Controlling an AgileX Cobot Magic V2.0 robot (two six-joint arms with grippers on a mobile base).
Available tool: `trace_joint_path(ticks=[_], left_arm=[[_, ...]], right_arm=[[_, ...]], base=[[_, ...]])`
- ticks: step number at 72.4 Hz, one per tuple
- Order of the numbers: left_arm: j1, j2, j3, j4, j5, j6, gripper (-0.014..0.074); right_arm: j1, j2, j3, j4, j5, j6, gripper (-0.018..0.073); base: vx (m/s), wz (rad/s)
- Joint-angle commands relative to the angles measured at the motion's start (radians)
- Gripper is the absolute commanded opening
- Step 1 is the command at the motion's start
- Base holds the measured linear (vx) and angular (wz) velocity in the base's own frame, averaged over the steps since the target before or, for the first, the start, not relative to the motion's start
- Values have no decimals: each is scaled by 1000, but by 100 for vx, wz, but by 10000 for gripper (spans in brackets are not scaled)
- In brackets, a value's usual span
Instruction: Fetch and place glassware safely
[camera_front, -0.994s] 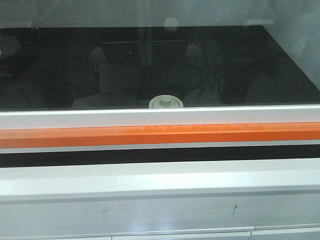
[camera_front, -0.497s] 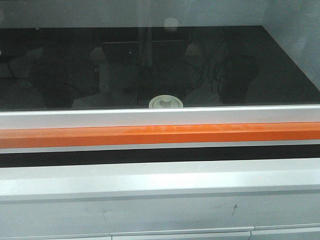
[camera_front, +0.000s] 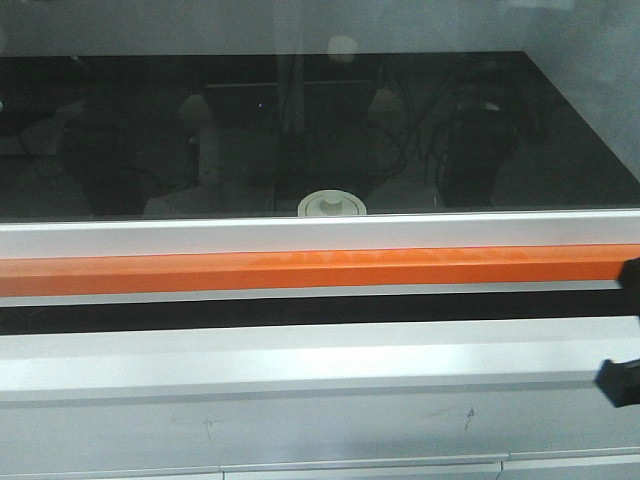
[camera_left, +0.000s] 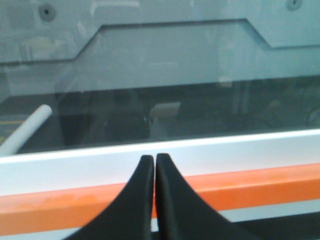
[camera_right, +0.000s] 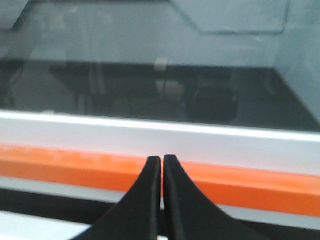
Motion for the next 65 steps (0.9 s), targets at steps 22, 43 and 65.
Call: trace_joint_path(ticks=[22, 43, 65], left_arm=[[-8, 156, 55, -10, -157, -11, -7], [-8, 163, 154, -28, -308, -47, -7], [-8, 163, 198, -27, -399, -46, -7]], right_arm=[[77, 208, -32, -5, -219, 30, -1], [77, 261, 87, -13, -396, 49, -1], [77, 272, 219, -9, -576, 77, -1]], base=[[0, 0], [0, 0], [0, 0]])
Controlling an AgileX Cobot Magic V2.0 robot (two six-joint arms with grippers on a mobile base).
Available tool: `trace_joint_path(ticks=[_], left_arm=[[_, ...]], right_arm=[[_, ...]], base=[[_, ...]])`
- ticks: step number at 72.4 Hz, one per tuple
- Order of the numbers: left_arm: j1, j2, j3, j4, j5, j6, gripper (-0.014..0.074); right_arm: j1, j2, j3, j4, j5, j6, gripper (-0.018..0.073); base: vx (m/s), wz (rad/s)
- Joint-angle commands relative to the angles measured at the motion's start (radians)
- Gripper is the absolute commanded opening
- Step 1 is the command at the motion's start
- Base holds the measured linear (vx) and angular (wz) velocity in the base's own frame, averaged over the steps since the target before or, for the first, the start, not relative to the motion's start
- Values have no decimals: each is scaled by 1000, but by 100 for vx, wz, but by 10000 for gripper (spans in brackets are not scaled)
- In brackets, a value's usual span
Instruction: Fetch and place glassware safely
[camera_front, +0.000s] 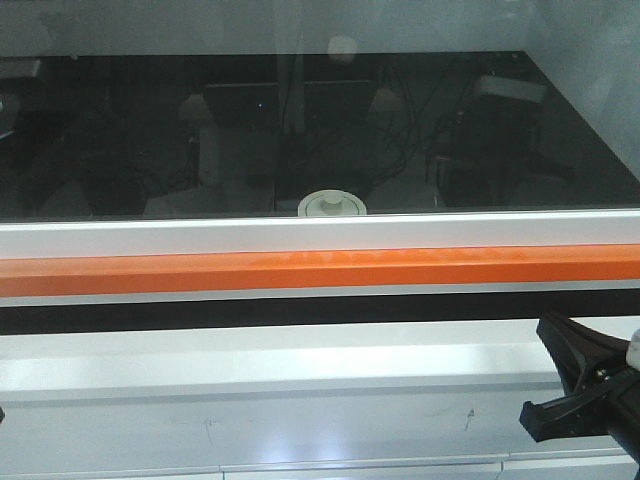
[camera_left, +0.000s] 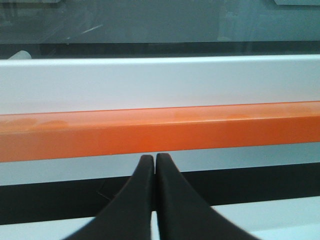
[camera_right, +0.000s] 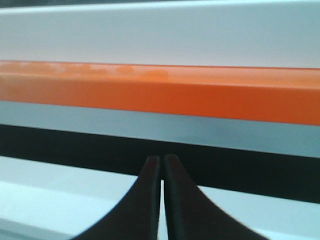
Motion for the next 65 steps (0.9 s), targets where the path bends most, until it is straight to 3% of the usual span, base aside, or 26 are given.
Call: trace_joint_path(ticks=[1, 44, 65], left_arm=[[-8, 10, -6, -10, -131, -10, -7], [-6, 236, 1, -10, -335, 2, -7], [-6, 319, 1, -11, -386, 1, -7]], right_arm=[[2, 10, -23, -5, -119, 4, -1], [1, 236, -22, -9, -347, -23, -1], [1, 236, -20, 99, -394, -89, -1]], base=[[0, 0], [0, 0], [0, 0]])
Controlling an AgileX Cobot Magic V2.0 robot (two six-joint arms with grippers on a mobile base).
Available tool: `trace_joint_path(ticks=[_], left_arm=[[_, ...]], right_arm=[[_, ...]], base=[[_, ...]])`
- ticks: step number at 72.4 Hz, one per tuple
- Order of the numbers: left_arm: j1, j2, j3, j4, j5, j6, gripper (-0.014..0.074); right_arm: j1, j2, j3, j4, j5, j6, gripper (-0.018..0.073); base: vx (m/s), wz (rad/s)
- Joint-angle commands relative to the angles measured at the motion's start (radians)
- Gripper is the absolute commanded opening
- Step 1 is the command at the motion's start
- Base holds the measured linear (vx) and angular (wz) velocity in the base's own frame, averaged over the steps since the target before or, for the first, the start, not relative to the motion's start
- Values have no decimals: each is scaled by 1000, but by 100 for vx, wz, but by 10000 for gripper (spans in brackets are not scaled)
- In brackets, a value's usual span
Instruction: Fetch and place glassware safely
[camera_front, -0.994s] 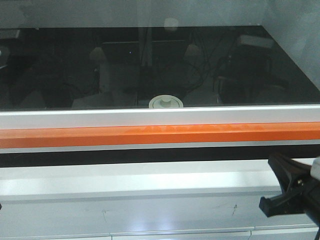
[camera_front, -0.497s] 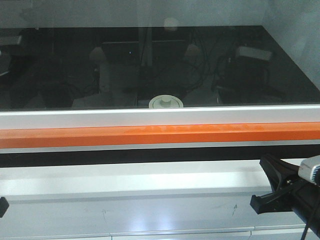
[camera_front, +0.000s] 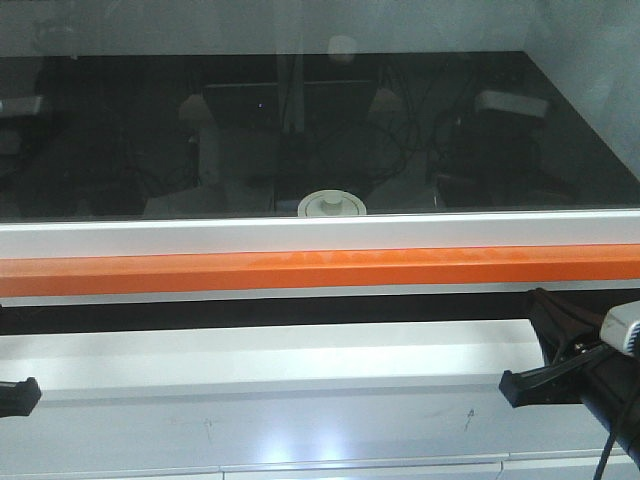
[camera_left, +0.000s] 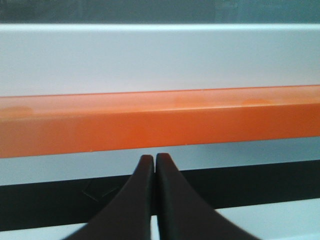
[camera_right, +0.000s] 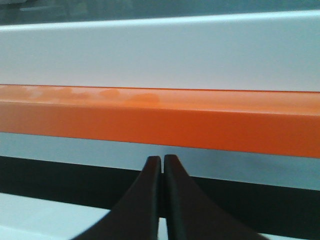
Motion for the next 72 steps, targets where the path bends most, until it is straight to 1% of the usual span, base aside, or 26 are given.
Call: trace_joint_path(ticks=[1, 11, 36, 54, 72], left_arm=[[-6, 20, -26, -11, -99, -2, -7], [-6, 49, -26, -11, -112, -2, -7], [-6, 126, -26, -11, -198, -2, -7], [-6, 162, -27, -11, -246, 6, -7], [-6, 198, -27, -12, -280, 17, -7]], right_arm=[[1, -5, -22, 36, -86, -39, -1], [1, -5, -22, 59, -86, -54, -1], [1, 23, -22, 59, -89, -60, -1], [1, 70, -22, 59, -160, -60, -1], [1, 77, -22, 60, -201, -60, -1]], base=[[0, 0], [0, 0], [0, 0], [0, 0], [0, 0]])
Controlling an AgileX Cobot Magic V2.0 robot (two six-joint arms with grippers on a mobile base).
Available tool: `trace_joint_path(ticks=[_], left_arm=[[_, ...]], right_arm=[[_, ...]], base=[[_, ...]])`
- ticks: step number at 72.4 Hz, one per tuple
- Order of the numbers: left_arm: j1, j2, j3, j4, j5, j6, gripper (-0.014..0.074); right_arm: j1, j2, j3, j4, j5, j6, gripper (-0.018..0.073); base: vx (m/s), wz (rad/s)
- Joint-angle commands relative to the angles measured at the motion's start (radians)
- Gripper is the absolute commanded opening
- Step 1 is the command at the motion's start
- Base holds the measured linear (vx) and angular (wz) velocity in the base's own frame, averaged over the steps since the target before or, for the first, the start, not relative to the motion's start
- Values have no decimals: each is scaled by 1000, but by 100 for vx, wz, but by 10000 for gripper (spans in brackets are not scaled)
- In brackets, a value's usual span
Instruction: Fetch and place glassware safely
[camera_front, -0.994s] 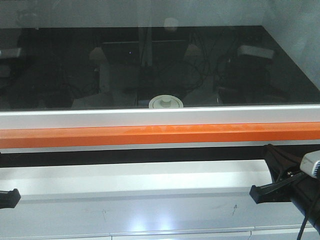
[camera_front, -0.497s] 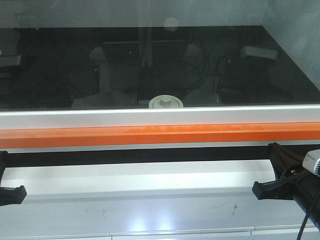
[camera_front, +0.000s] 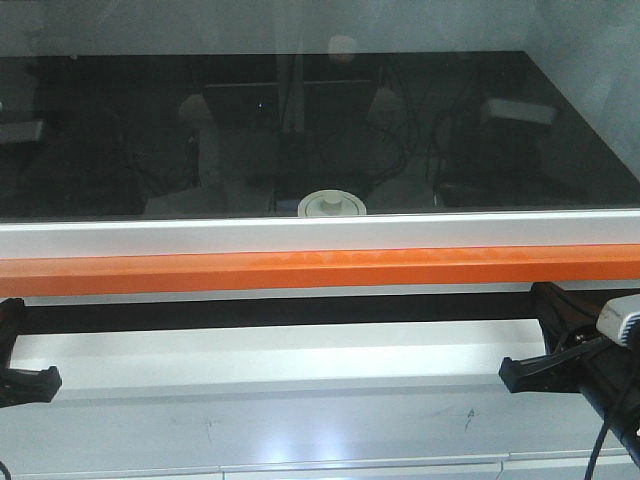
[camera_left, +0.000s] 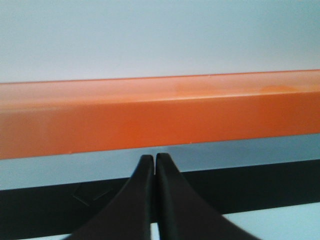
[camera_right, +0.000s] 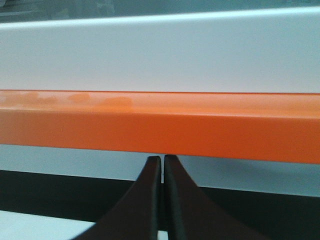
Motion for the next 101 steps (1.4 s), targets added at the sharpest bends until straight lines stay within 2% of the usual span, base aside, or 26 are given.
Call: trace_joint_path(ticks=[1, 17, 32, 52, 74, 91, 101], left_arm=[[-6, 1, -27, -12, -99, 3, -7], [-6, 24, -27, -23, -142, 11, -7], [-6, 53, -27, -90, -195, 40, -7], [-6, 56, -27, -89, -270, 40, -7], [-6, 56, -27, -88, -274, 51, -7], [-6, 56, -27, -88, -270, 55, -7], [-6, 56, -27, -88, -270, 55, -7]], right_arm=[[1, -7, -22, -2, -98, -7, -1], [1, 0, -22, 2, -117, -26, -1], [1, 0, -22, 2, -155, -49, -1], [1, 0, -22, 2, -187, -50, -1], [1, 0, -22, 2, -202, -51, -1], [1, 0, -22, 5, -194, -121, -1], [1, 0, -22, 37, -182, -125, -1]], base=[[0, 0], [0, 0], [0, 0], [0, 0], [0, 0], [0, 0], [0, 0]])
